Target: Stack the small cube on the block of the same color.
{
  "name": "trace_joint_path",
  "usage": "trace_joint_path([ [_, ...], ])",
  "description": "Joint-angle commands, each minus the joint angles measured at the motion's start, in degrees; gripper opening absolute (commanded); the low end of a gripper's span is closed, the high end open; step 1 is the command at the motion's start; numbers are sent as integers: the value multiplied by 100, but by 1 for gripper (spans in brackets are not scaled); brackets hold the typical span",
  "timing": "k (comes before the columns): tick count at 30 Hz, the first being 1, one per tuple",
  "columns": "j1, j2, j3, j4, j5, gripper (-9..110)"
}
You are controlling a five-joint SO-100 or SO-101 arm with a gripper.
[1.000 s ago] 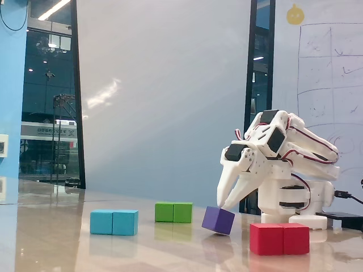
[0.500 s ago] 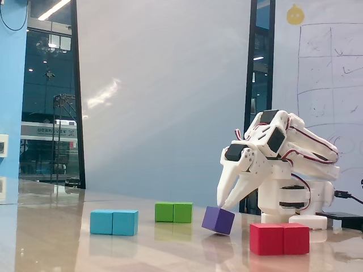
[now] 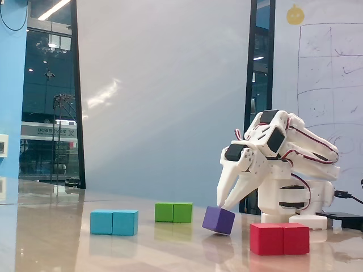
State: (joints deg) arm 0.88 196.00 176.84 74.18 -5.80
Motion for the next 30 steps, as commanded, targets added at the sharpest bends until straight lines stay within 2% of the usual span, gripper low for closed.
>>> trace_joint_path([
  [1,44,176,-202,70,-26,0],
  [30,9,167,-501,132,-26,0],
])
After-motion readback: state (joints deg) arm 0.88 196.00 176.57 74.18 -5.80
